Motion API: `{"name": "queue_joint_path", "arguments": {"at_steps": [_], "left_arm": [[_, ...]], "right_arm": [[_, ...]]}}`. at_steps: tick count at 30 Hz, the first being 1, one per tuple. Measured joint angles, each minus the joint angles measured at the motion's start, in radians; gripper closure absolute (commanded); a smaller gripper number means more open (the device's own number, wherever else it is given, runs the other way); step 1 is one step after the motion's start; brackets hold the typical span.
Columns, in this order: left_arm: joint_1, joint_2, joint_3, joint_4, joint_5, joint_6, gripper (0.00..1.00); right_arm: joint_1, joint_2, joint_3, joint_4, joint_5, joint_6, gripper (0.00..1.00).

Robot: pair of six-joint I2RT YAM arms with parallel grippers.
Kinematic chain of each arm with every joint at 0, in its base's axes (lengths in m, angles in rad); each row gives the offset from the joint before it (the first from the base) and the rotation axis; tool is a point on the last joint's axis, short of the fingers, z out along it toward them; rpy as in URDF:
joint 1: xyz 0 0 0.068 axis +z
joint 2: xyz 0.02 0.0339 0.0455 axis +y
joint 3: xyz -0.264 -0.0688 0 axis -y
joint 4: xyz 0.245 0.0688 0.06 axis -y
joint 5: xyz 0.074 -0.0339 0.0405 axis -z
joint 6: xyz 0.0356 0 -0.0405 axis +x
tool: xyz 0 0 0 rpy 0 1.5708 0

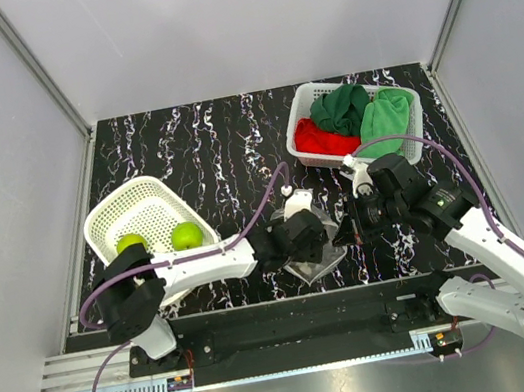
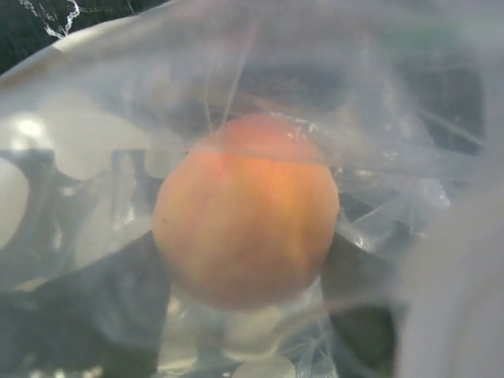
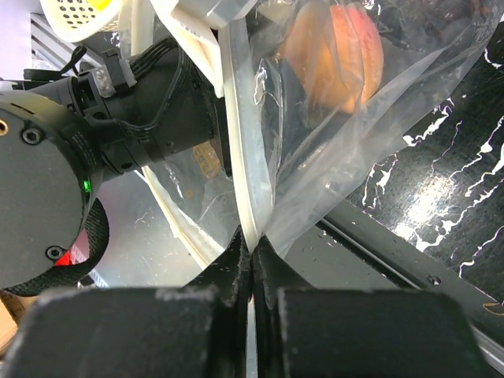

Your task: Open the zip-top bag and remove the fake food

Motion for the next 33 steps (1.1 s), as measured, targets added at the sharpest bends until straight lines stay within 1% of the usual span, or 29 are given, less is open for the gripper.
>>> {"name": "queue_joint_path", "arguments": {"at_steps": [3, 4, 5, 6, 7, 9, 10, 15, 17, 19, 20, 21, 27, 29, 31, 33], "left_arm": [[0.001, 0.0, 0.0, 0.0, -0.014, 0.018, 0.76], [0.0, 0.0, 0.0, -0.001, -0.02, 0.021, 0.89], [-0.003, -0.002, 0.0, -0.002, -0.03, 0.029, 0.91], [-0.008, -0.006, 0.0, -0.003, -0.043, 0.037, 0.9], [-0.012, -0.013, 0.0, -0.008, -0.059, 0.044, 0.76], [-0.023, -0.035, 0.0, -0.015, -0.087, 0.058, 0.39], [-0.026, -0.049, 0.0, -0.018, -0.097, 0.063, 0.23], [-0.031, -0.086, 0.0, -0.032, -0.107, 0.063, 0.17], [-0.025, -0.085, 0.001, -0.036, -0.093, 0.053, 0.12], [-0.014, -0.082, 0.004, -0.043, -0.071, 0.04, 0.14], [-0.01, -0.081, 0.004, -0.046, -0.063, 0.034, 0.18], [-0.006, -0.08, 0.004, -0.048, -0.058, 0.03, 0.19], [0.006, -0.061, 0.01, -0.047, -0.037, 0.02, 0.18], [0.008, -0.034, 0.019, -0.043, -0.029, 0.021, 0.19], [0.01, 0.001, 0.03, -0.037, -0.018, 0.025, 0.31], [0.011, 0.026, 0.031, -0.029, -0.002, 0.027, 0.49]], "right_arm": [[0.0, 0.003, 0.0, 0.0, 0.0, 0.0, 1.0], [0.0, 0.003, 0.0, 0.0, 0.0, 0.0, 1.0], [0.0, 0.004, -0.001, 0.0, 0.0, 0.0, 1.0], [0.0, 0.003, -0.002, 0.0, 0.0, 0.0, 1.0], [0.0, 0.003, -0.002, 0.0, 0.0, 0.0, 1.0], [0.0, 0.003, -0.003, 0.0, -0.002, 0.0, 1.0], [0.0, 0.003, -0.003, 0.0, -0.003, 0.0, 1.0], [0.0, 0.003, -0.003, 0.004, -0.006, 0.0, 1.0], [0.0, 0.003, -0.003, 0.005, -0.007, 0.0, 1.0], [0.0, 0.003, -0.003, 0.006, -0.008, 0.0, 1.0], [0.0, 0.003, -0.003, 0.007, -0.008, 0.0, 1.0], [0.0, 0.003, -0.003, 0.007, -0.008, 0.0, 1.0], [0.0, 0.004, -0.003, 0.007, -0.008, 0.0, 1.0], [0.0, 0.005, -0.003, 0.007, -0.008, 0.0, 1.0], [0.0, 0.006, -0.003, 0.007, -0.008, 0.0, 1.0], [0.0, 0.008, -0.003, 0.006, -0.008, 0.0, 1.0]]}}
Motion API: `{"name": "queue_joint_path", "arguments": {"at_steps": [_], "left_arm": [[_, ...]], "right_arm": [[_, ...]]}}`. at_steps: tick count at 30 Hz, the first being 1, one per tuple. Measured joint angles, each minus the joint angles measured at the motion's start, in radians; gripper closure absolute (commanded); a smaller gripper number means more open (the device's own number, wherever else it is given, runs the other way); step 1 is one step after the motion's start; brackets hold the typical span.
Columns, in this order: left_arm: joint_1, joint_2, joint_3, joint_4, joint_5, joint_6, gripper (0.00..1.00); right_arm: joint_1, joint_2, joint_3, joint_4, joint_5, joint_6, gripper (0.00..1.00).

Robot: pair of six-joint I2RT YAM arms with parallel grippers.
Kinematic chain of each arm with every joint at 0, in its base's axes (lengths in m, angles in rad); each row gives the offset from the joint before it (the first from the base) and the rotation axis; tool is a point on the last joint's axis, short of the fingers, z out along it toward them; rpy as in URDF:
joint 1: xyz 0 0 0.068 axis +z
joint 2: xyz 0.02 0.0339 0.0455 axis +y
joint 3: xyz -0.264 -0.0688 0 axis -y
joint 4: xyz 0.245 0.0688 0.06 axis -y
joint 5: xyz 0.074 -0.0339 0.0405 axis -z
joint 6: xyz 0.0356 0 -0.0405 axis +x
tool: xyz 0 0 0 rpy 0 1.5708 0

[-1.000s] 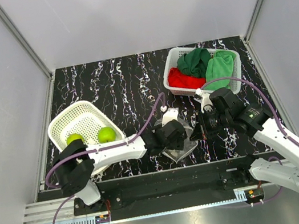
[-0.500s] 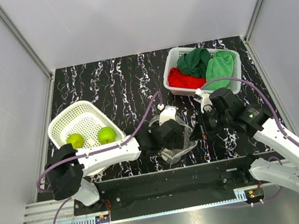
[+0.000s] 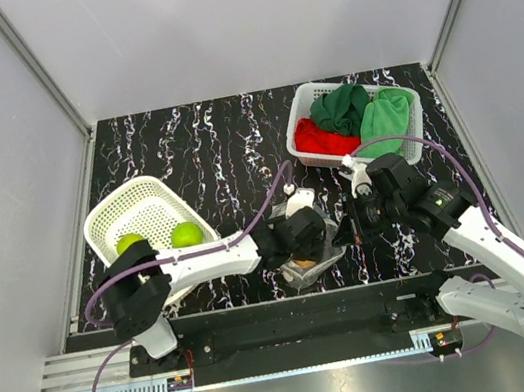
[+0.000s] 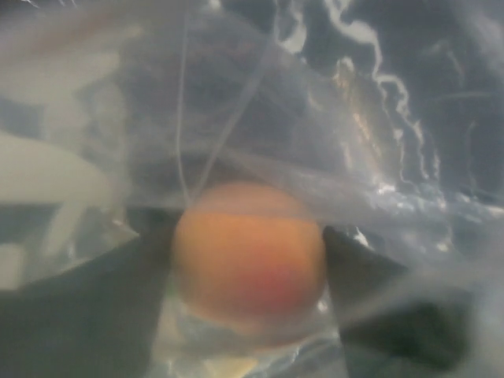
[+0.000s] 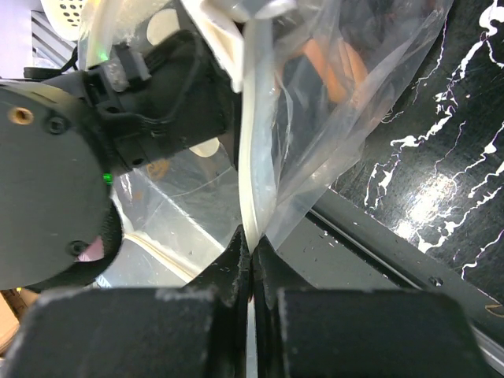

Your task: Open the zip-top bag and remove the fake food

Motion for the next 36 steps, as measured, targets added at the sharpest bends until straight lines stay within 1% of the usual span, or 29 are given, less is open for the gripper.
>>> {"name": "queue_joint_path", "arguments": {"at_steps": [1, 3, 4, 5, 6, 10, 17, 19, 22, 26, 31, 36], "left_arm": [[0.0, 0.006, 0.0, 0.002, 0.009, 0.001, 0.65], [0.0, 0.007, 0.0, 0.005, 0.021, 0.0, 0.75], [0.0, 0.006, 0.0, 0.008, 0.023, 0.004, 0.86], [0.0, 0.005, 0.0, 0.01, 0.025, 0.004, 0.94], [0.001, 0.002, 0.0, 0.008, 0.027, 0.009, 1.0], [0.002, -0.048, 0.0, -0.01, 0.03, 0.027, 1.0], [-0.002, -0.275, 0.003, -0.024, 0.025, 0.082, 1.0], [0.0, -0.327, 0.004, -0.01, 0.024, 0.092, 1.0], [0.002, -0.419, 0.003, 0.053, 0.036, 0.107, 1.0], [0.014, -0.468, -0.012, 0.088, 0.09, 0.113, 1.0], [0.037, -0.472, -0.016, 0.091, 0.14, 0.113, 1.0], [0.057, -0.49, -0.048, 0.147, 0.306, 0.113, 1.0]], "right_arm": [[0.0, 0.001, 0.0, 0.0, 0.0, 0.0, 1.0], [0.0, 0.002, 0.0, 0.0, 0.0, 0.0, 1.0], [0.0, 0.003, 0.0, 0.0, 0.0, 0.0, 1.0], [0.0, 0.003, 0.0, 0.0, 0.0, 0.0, 1.0], [0.0, 0.005, 0.0, 0.0, 0.0, 0.0, 1.0], [0.0, 0.01, 0.0, 0.0, 0.002, -0.001, 1.0], [0.0, 0.011, 0.0, 0.019, 0.009, 0.0, 1.0], [0.0, 0.011, 0.0, 0.028, 0.016, 0.0, 1.0], [0.0, 0.017, 0.0, 0.035, 0.028, 0.001, 1.0], [0.001, 0.018, 0.008, 0.076, 0.03, 0.011, 1.0], [0.003, 0.013, 0.027, 0.066, 0.076, 0.024, 1.0], [0.004, 0.017, 0.057, 0.039, 0.132, 0.03, 1.0]]}}
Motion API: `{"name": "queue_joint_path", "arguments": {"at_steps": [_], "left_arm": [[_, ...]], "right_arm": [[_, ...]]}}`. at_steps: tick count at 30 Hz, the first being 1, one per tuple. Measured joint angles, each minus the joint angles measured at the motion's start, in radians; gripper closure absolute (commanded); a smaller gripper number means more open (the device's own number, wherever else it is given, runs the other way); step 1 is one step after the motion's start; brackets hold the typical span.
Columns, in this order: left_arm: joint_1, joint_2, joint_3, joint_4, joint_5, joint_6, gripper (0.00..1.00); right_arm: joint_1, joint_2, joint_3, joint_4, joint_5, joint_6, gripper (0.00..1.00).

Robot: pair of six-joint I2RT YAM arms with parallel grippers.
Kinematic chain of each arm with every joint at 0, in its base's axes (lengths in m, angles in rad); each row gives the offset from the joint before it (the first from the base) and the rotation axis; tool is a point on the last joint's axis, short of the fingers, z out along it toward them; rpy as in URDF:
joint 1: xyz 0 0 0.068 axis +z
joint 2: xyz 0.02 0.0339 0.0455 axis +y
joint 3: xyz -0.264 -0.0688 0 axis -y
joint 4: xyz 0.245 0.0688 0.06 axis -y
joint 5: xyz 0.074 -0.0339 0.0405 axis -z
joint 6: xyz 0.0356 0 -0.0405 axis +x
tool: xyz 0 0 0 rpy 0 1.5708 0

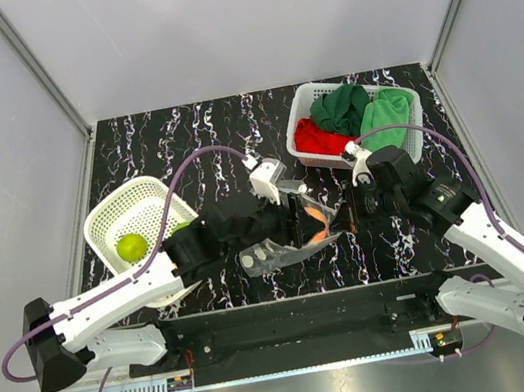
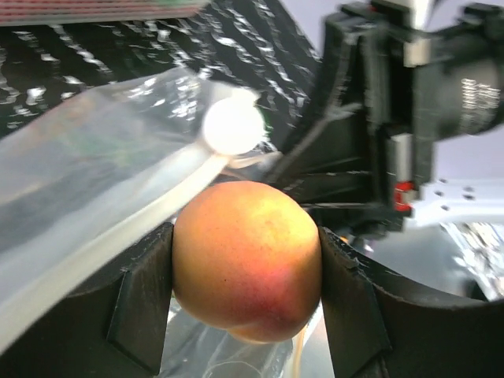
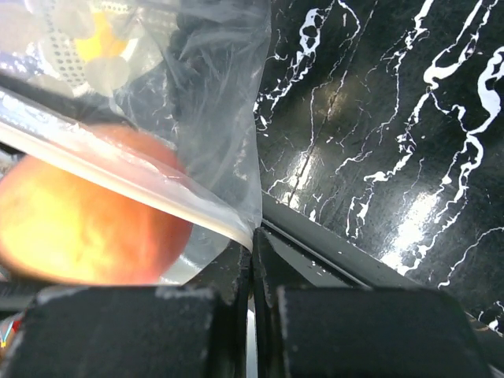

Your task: Open the zip-top bag and remove the fake food

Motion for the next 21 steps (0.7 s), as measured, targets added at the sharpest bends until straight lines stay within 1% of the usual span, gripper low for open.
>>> {"name": "queue_joint_path", "arguments": {"at_steps": [4, 8, 10, 13, 15, 18, 21], "left_arm": [[0.01, 0.035, 0.019, 0.008, 0.078, -0.011, 1.0], [0.006, 0.122, 0.084, -0.039, 0.088, -0.049, 1.0], [-0.013, 0.173, 0.155, -0.123, 0.035, -0.052, 1.0], [-0.077, 0.229, 0.274, -0.233, -0.061, -0.038, 1.0], [-0.116, 0.245, 0.327, -0.26, -0.095, -0.02, 1.0], [-0.154, 0.228, 0.338, -0.27, -0.143, -0.009, 1.0], [-0.152, 0.156, 0.285, -0.283, -0.22, -0.006, 1.0]], "right_arm": [[0.0, 0.016, 0.01, -0.016, 0.011, -0.003, 1.0], [0.0, 0.023, 0.02, -0.044, 0.042, -0.013, 1.0], [0.0, 0.027, 0.031, -0.068, 0.074, -0.024, 1.0], [0.0, 0.03, 0.051, -0.085, 0.107, -0.038, 1.0], [0.0, 0.032, 0.067, -0.092, 0.125, -0.049, 1.0], [0.0, 0.034, 0.076, -0.099, 0.15, -0.057, 1.0], [0.0, 0.035, 0.076, -0.108, 0.165, -0.061, 1.0]]}}
